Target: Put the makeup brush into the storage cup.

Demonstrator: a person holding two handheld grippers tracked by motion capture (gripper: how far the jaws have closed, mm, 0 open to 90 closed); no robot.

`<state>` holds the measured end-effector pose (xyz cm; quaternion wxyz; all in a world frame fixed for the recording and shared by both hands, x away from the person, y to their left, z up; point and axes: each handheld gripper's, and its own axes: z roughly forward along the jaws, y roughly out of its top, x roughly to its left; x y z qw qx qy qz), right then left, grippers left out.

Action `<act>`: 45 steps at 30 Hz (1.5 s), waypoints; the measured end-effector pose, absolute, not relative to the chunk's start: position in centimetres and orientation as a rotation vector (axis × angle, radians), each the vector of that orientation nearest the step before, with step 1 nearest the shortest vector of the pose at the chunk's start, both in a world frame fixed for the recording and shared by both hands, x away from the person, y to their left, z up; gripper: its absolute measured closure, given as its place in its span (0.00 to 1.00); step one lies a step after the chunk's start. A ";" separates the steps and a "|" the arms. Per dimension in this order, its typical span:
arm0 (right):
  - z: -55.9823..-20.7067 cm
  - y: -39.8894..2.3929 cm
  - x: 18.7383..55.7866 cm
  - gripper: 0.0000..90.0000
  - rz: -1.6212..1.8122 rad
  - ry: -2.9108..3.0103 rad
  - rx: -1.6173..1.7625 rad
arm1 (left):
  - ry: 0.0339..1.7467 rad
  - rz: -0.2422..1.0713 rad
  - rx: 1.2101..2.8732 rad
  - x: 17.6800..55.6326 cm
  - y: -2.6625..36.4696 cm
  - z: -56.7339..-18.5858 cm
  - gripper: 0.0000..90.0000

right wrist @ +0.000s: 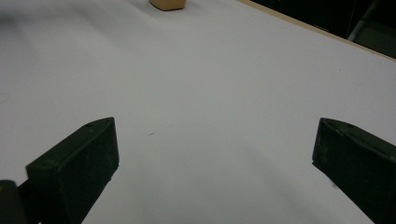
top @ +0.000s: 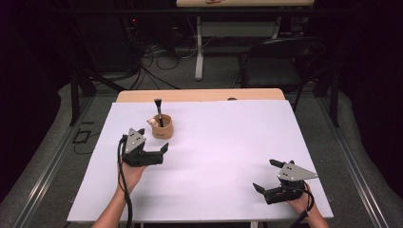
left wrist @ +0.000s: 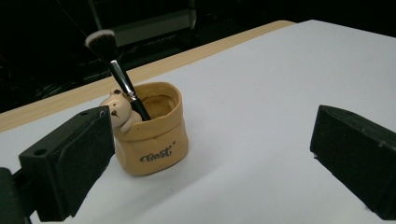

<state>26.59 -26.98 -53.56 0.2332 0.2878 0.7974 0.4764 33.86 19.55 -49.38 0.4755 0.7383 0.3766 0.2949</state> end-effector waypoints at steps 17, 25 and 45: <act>-53.5 -27.0 26.6 0.00 1.325 2.182 0.785 | 0.817 0.713 1.759 29.5 22.6 -50.9 0.00; -53.5 -27.0 26.6 0.00 1.328 2.179 0.789 | 0.759 0.708 1.770 27.9 24.0 -52.0 0.00; -53.5 -27.0 26.5 0.00 1.328 2.173 0.786 | 0.718 0.613 1.791 25.9 25.5 -54.7 0.00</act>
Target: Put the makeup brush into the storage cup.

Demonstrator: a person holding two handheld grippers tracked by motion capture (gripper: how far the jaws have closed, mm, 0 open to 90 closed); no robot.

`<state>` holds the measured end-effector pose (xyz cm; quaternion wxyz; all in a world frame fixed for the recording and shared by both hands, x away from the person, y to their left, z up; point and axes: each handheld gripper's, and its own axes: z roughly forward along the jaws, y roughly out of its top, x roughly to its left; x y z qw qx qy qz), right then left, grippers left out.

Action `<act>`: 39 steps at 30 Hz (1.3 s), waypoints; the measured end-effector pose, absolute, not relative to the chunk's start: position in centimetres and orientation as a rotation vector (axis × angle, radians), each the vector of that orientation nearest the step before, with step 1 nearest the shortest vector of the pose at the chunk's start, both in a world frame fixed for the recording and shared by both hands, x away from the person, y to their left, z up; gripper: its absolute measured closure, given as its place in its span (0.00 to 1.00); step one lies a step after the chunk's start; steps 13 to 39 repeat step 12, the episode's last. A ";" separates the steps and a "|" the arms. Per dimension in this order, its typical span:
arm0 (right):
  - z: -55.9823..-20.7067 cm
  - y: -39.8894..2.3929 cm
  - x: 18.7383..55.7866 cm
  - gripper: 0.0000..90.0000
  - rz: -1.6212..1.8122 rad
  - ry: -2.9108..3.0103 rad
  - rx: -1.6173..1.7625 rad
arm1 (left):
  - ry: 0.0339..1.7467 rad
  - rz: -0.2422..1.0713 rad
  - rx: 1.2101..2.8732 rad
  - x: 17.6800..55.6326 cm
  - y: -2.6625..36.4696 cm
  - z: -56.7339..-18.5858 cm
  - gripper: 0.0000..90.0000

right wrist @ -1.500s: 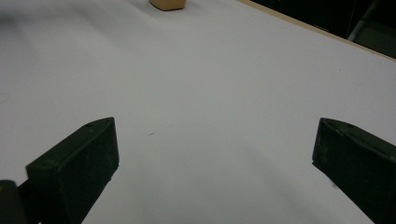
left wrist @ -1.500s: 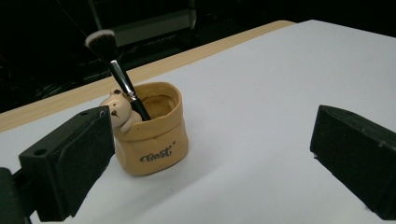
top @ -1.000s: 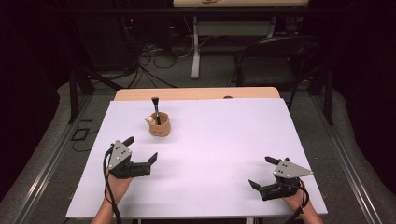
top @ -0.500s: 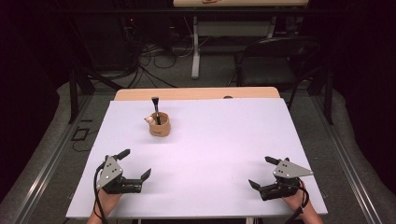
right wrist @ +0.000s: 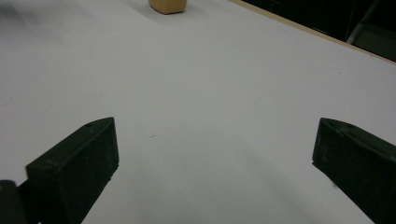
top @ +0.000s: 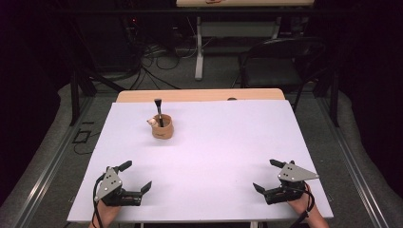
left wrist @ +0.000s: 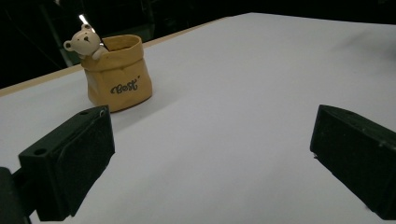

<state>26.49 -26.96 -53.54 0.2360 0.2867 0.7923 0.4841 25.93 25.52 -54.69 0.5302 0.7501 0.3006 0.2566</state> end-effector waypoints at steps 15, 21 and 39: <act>-53.5 -27.0 26.4 0.00 1.322 2.184 0.780 | 0.724 0.610 1.811 26.4 25.5 -55.0 0.00; -53.5 -27.0 26.4 0.00 1.322 2.184 0.780 | 0.724 0.610 1.811 26.4 25.5 -55.0 0.00; -53.5 -27.0 26.4 0.00 1.322 2.184 0.780 | 0.724 0.610 1.811 26.4 25.5 -55.0 0.00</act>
